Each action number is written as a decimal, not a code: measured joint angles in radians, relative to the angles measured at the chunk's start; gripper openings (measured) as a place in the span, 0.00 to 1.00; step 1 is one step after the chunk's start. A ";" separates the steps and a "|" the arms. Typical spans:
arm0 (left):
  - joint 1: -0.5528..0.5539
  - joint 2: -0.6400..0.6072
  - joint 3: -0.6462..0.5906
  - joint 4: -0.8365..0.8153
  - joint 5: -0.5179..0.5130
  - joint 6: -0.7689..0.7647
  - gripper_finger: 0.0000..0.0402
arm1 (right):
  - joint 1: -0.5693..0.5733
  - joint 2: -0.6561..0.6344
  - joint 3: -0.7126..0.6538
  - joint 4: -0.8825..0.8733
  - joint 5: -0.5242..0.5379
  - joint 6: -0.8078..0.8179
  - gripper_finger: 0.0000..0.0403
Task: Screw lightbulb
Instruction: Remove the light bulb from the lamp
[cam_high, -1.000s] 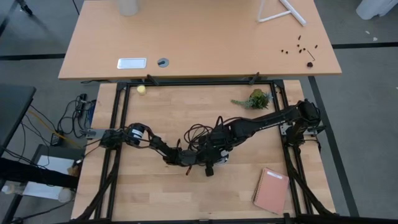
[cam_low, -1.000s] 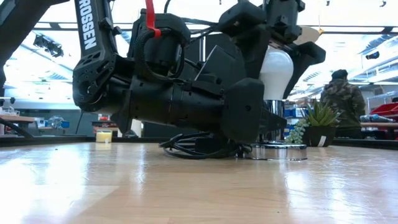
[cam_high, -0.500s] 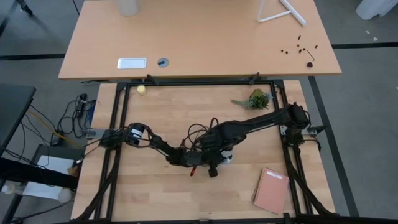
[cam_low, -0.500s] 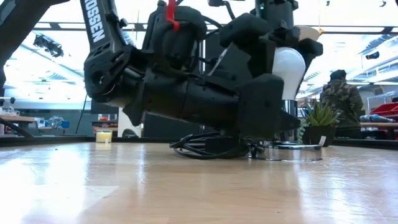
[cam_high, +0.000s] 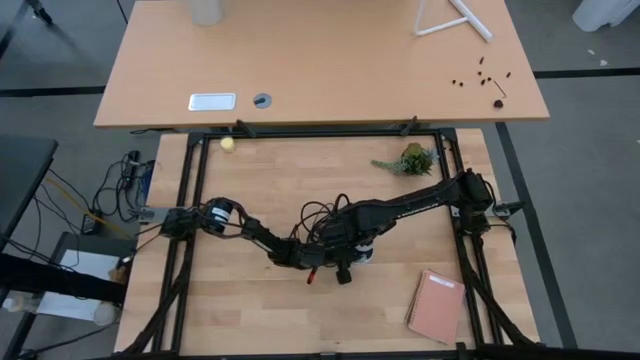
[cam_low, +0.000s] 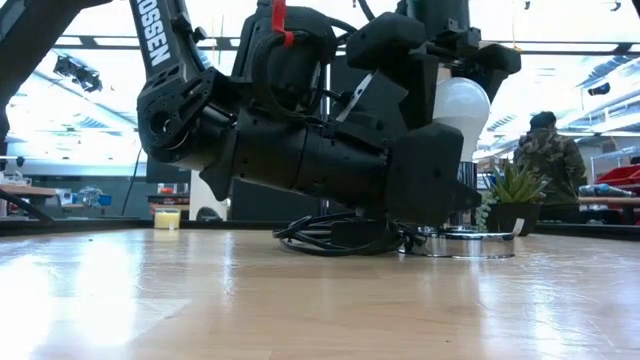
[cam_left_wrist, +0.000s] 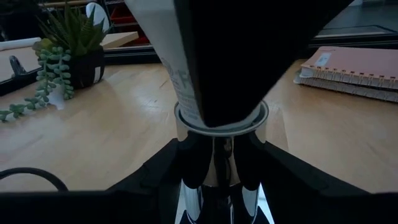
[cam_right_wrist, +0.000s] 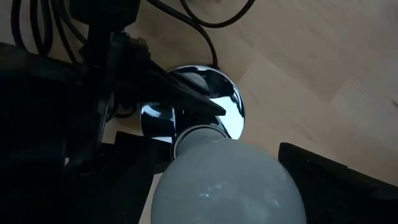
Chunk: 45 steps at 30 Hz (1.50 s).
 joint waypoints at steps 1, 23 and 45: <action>0.000 0.000 0.000 0.001 -0.002 0.000 0.47 | 0.003 0.000 0.000 0.002 0.003 -0.001 0.86; -0.002 0.000 0.000 -0.009 -0.004 0.003 0.47 | -0.015 -0.008 -0.002 0.020 -0.016 -0.224 0.86; 0.000 0.000 0.000 -0.014 0.000 0.002 0.47 | -0.044 -0.164 -0.277 0.286 -0.097 -0.065 0.86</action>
